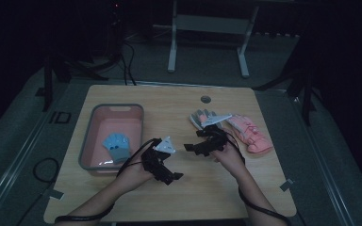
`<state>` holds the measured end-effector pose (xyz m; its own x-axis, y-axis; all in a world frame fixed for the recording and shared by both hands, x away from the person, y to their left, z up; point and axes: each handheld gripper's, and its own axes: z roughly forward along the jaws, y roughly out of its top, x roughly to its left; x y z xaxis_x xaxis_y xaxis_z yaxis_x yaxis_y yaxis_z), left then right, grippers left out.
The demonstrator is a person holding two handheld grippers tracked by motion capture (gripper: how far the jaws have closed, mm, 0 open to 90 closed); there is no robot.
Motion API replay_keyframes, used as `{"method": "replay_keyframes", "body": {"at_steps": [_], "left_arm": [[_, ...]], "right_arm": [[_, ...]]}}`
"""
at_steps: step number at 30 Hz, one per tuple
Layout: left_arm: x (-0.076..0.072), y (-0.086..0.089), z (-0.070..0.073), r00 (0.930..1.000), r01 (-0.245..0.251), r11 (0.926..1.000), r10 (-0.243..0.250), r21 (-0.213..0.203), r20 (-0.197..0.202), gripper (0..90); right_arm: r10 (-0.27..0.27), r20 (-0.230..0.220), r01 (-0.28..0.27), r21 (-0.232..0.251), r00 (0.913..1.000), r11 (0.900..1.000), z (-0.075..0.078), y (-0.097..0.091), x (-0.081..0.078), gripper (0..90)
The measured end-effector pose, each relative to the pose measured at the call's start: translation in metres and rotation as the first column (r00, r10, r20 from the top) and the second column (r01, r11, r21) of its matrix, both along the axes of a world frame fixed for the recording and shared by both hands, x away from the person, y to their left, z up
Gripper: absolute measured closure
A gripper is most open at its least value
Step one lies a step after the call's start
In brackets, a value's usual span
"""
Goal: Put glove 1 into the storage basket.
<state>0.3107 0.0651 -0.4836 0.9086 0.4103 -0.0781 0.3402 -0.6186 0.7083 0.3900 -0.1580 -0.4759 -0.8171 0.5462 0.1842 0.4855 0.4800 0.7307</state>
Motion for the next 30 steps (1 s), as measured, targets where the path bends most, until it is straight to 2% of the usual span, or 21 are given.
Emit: {"method": "replay_keyframes", "body": {"at_steps": [4, 8, 12, 15, 18, 21, 23, 25, 29, 30], "left_arm": [[-0.004, -0.006, -0.009, 0.9998, 0.018, 0.9998, -0.018, 0.008, 0.008, 1.8], [-0.007, -0.011, -0.021, 0.9982, 0.052, 0.9986, -0.052, -0.006, -0.03, 1.8], [-0.015, -0.017, -0.034, 0.997, 0.076, 0.9964, -0.075, 0.039, -0.021, 1.7], [-0.021, -0.015, -0.044, 0.9959, 0.089, 0.9951, -0.089, 0.043, 0.01, 1.8], [-0.023, -0.013, -0.053, 0.9962, 0.086, 0.9954, -0.086, 0.04, -0.011, 1.8], [-0.025, -0.01, -0.059, 0.9929, 0.114, 0.9921, -0.112, 0.054, -0.041, 1.8], [-0.028, -0.01, -0.062, 0.9911, 0.127, 0.9901, -0.124, 0.06, -0.047, 1.8], [-0.031, -0.008, -0.065, 0.9907, 0.134, 0.988, -0.131, 0.077, -0.034, 1.8], [-0.034, -0.006, -0.068, 0.9905, 0.138, 0.9872, -0.137, 0.08, -0.015, 1.8], [-0.034, -0.006, -0.068, 0.9913, 0.131, 0.989, -0.13, 0.068, -0.017, 1.8]], "right_arm": [[-0.014, 0.004, 0.014, -0.002, 0.9999, 0.9999, -0.004, -0.013, -0.004, 14.2], [-0.018, 0.008, 0.018, 0.01, 0.9998, 0.9998, -0.008, -0.024, -0.01, 14.2], [-0.019, -0.005, 0.019, 0.0, 0.9998, 0.9998, -0.013, -0.033, -0.015, 14.2], [-0.022, -0.014, 0.023, 0.016, 0.9996, 0.9996, -0.015, -0.04, -0.019, 13.8], [-0.034, -0.004, 0.034, 0.008, 0.9994, 0.9994, -0.017, -0.047, -0.024, 12.8], [-0.047, -0.01, 0.047, -0.001, 0.9988, 0.9989, -0.02, -0.052, -0.027, 12.8], [-0.06, -0.014, 0.06, -0.01, 0.9981, 0.9982, -0.023, -0.055, -0.028, 12.8], [-0.072, -0.022, 0.072, -0.004, 0.9972, 0.9974, -0.026, -0.058, -0.029, 13.2], [-0.088, -0.007, 0.088, -0.006, 0.9961, 0.9961, -0.03, -0.065, -0.031, 14.5], [-0.094, -0.004, 0.094, -0.008, 0.9955, 0.9955, -0.03, -0.067, -0.032, 17.0]]}}
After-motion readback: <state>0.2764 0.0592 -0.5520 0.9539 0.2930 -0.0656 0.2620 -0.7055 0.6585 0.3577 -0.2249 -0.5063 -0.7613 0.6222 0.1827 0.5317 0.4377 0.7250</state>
